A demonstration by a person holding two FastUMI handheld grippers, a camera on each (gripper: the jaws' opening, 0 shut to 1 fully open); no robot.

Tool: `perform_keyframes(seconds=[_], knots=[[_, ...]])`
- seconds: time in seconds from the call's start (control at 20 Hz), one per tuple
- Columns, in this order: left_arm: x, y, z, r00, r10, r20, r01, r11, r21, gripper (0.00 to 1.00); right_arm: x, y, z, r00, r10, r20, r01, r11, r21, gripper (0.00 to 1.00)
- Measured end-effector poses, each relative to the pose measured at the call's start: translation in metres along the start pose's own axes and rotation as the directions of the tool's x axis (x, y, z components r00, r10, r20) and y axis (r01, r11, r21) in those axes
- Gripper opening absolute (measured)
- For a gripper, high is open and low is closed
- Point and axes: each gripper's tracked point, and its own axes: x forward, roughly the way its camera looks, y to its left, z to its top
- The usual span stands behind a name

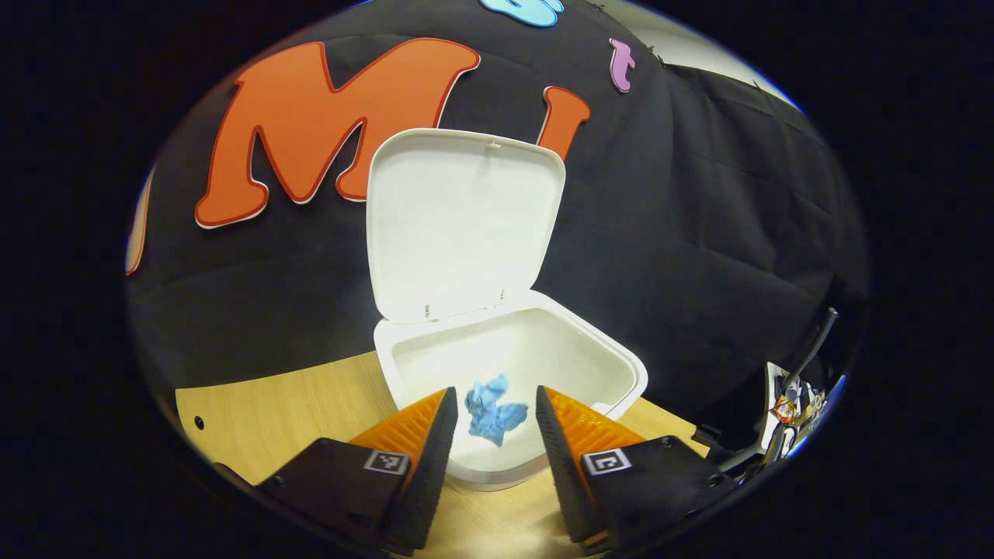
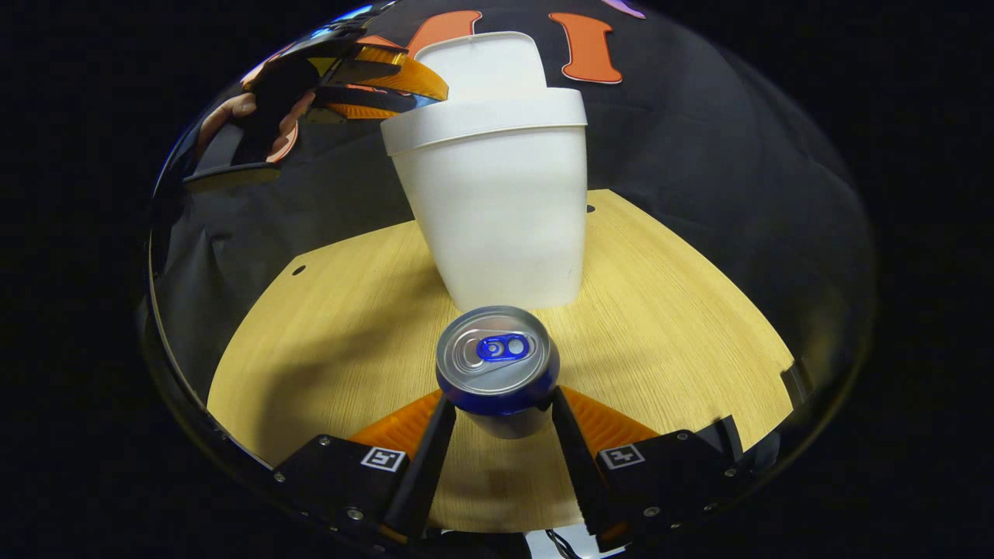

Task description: Press the lid of the desktop garbage bin to open it, pick up the crumpled paper on the desktop and throw it into the bin, then pick up the pop can on the desktop and drop it into the bin, and finally close the garbage bin lid.

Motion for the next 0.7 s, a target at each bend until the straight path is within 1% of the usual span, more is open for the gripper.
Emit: perform_keyframes(seconds=[0.05,0.1,0.2,0.3,0.35,0.4,0.5,0.7], knots=[[-0.002,0.0,0.0,1.0,-0.002,0.004,0.002,1.0,0.0,0.72,-0.002,0.0,0.001,1.0,0.001,0.003,-0.001,1.0,0.0,0.76],[-0.006,0.002,0.002,1.0,0.002,0.014,-0.002,1.0,-0.002,0.8,-0.003,-0.002,0.002,1.0,0.001,0.006,-0.001,1.0,0.002,0.76],[-0.011,0.007,0.006,0.999,0.011,0.033,-0.01,1.0,-0.007,0.88,-0.007,-0.004,0.005,1.0,-0.001,0.014,0.001,1.0,-0.001,0.76],[-0.018,0.014,0.009,0.998,0.022,0.057,-0.022,1.0,-0.006,0.88,-0.011,-0.004,0.011,1.0,-0.001,0.019,0.001,1.0,0.012,0.76],[-0.023,0.017,0.011,0.997,0.031,0.07,-0.031,1.0,-0.003,0.9,-0.014,-0.002,0.013,1.0,0.004,0.026,-0.004,1.0,0.016,0.76],[-0.027,0.022,0.011,0.996,0.041,0.08,-0.041,0.999,0.001,0.94,-0.018,-0.003,0.018,0.999,0.002,0.036,-0.003,1.0,0.008,0.76],[-0.035,0.032,0.011,0.993,0.06,0.1,-0.06,0.998,0.001,0.94,-0.02,0.001,0.033,0.999,0.002,0.054,-0.001,1.0,-0.017,0.76],[-0.052,0.052,0.0,0.99,0.098,0.1,-0.096,0.995,-0.029,0.95,-0.03,0.003,0.045,0.997,0.011,0.071,-0.007,0.998,-0.059,0.76]])
